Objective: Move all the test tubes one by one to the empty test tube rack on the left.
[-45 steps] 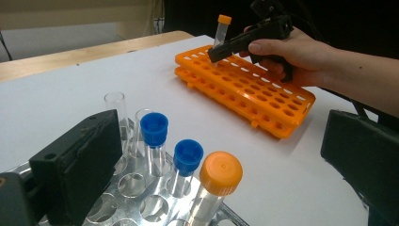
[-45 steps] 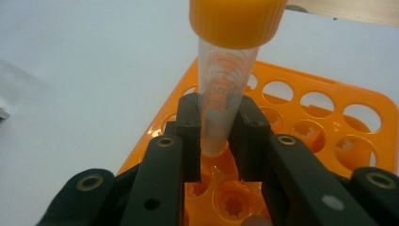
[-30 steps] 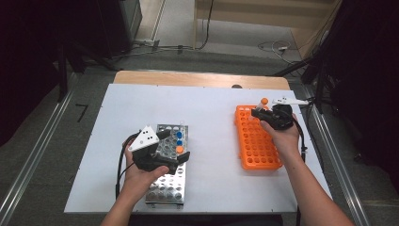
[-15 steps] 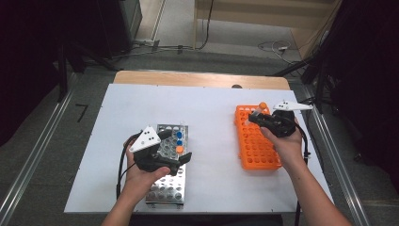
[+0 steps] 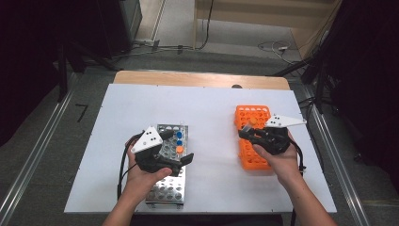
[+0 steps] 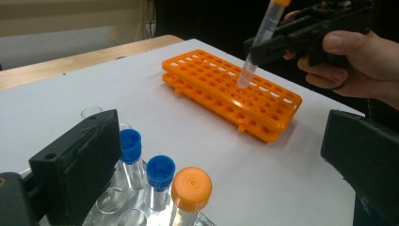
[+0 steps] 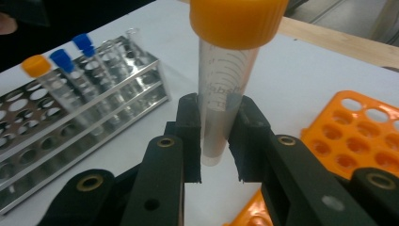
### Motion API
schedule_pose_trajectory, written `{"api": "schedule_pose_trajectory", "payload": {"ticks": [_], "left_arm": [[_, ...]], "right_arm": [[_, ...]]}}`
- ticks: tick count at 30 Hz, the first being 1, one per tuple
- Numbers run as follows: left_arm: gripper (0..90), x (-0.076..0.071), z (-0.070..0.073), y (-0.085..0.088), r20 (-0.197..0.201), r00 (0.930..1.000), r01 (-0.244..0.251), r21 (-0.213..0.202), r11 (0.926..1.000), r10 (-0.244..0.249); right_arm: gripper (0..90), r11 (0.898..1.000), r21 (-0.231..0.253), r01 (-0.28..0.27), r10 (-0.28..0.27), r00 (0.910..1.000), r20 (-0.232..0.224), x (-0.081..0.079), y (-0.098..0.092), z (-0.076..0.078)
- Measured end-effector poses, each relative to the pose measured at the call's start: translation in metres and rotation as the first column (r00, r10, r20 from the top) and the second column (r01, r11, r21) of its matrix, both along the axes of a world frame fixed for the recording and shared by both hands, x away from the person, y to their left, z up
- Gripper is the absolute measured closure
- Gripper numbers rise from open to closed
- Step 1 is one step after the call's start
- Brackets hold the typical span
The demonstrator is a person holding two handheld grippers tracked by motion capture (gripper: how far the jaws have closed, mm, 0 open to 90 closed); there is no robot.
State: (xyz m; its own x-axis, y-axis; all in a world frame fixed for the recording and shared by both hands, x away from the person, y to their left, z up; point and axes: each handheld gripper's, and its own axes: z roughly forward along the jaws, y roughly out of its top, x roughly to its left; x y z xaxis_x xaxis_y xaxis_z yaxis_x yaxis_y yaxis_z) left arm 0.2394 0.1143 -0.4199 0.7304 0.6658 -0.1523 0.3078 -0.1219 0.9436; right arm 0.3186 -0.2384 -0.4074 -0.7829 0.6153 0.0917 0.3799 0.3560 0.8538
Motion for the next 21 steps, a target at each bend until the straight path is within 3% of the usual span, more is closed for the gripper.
{"api": "schedule_pose_trajectory", "payload": {"ticks": [12, 21], "left_arm": [[0.0, -0.002, 0.001, -0.005, 0.003, 0.9998, 0.019, 0.006, 0.9998, -0.019], [2.7, -0.005, 0.005, -0.009, 0.021, 0.9993, 0.031, -0.005, 0.9995, -0.031]], "right_arm": [[72.9, 0.995, 0.004, -0.097, 0.097, 0.9953, -0.005, -0.030, 0.016, -0.001], [72.9, 0.987, -0.003, -0.163, 0.162, 0.9863, -0.030, -0.040, 0.028, -0.008]]}}
